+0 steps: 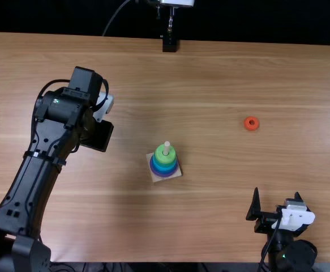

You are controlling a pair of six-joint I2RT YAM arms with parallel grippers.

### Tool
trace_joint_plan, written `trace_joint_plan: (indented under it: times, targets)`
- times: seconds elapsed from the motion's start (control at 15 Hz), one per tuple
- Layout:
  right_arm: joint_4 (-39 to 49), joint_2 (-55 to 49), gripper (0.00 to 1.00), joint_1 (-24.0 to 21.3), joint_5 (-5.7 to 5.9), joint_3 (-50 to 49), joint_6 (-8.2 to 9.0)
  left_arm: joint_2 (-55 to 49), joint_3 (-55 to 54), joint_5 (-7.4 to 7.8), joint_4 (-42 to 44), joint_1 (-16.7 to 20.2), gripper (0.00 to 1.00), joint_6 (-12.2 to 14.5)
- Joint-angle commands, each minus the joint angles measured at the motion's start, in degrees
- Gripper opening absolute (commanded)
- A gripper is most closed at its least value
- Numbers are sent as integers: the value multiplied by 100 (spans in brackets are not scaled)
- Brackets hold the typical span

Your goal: Build the Hanoi tower: stack the rings onto the peg from bottom to top in this color order: purple, dark blue, light blue, dark green, light green, yellow, orange.

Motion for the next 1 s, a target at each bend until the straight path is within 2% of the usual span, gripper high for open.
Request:
trace_joint_plan:
  times: [0.0,0.07,0.27,0.4,0.73,0.93]
  targets:
    - [-360,-71,100,-41,6,-394,37,-224,433,31,-170,-273,0,-441]
    - [-360,-71,100,-41,17,-394,37,-224,626,31,-254,-475,0,-673]
    - [-360,-71,100,-41,17,-394,37,-207,1092,31,-254,-1090,0,-1000]
    - [-360,-71,100,-41,6,-394,37,-163,1189,31,-254,-1371,0,-1222]
    - [-360,-71,100,-41,6,-394,37,189,1382,31,-138,-1872,0,-1391]
    - [-360,-71,100,-41,6,-394,37,505,1672,31,-128,-1969,0,-1549]
